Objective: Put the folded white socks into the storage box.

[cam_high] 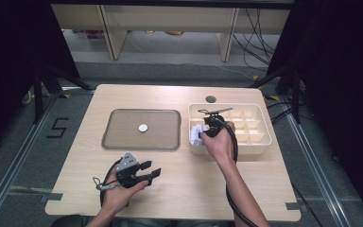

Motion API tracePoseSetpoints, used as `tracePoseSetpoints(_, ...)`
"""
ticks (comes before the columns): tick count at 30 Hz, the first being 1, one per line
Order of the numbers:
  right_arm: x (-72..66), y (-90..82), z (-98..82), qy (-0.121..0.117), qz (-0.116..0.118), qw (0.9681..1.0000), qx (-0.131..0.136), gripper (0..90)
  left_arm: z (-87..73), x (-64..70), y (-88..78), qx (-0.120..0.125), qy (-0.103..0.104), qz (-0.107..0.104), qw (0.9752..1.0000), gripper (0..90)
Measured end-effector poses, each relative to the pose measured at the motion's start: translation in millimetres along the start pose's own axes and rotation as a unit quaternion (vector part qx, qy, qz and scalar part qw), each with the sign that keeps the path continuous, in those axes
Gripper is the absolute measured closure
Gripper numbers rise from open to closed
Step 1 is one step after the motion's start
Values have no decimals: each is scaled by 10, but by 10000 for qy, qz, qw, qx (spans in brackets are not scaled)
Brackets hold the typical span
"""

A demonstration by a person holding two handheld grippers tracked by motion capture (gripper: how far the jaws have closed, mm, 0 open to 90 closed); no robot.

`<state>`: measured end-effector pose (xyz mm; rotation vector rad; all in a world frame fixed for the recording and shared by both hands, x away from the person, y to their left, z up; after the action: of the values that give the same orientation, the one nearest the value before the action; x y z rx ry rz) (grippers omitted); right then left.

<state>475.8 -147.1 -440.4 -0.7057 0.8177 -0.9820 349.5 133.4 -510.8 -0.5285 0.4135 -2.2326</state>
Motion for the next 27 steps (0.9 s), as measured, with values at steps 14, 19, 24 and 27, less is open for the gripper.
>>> tracePoseSetpoints(14,-17,74,16,-85,3,9996,-255,840,6,9,-6,-31,-15,16,10000,449)
tracePoseSetpoints(19,-9,119,34,-112,84,9995,-285,842,2,11,1,-18,-15,-1,10000,449)
tracePoseSetpoints(24,-35,123,40,-48,50,9991,-430,843,5,13,1,11,16,-22,10000,449)
tracePoseSetpoints(27,-10,132,51,-93,64,9988,-477,843,4,9,-1,-14,17,-8,10000,449)
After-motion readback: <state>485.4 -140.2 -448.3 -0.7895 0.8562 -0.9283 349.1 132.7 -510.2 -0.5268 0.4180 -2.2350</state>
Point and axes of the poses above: each handheld gripper's, and its own axes: y roughly forward along the jaws, z roughly out of its top, x roughly to its right, the point moved 1 cm from there along y, roughly forward along the jaws, and after that the axes turned 3 degrees about z, right-handed, at the moved point
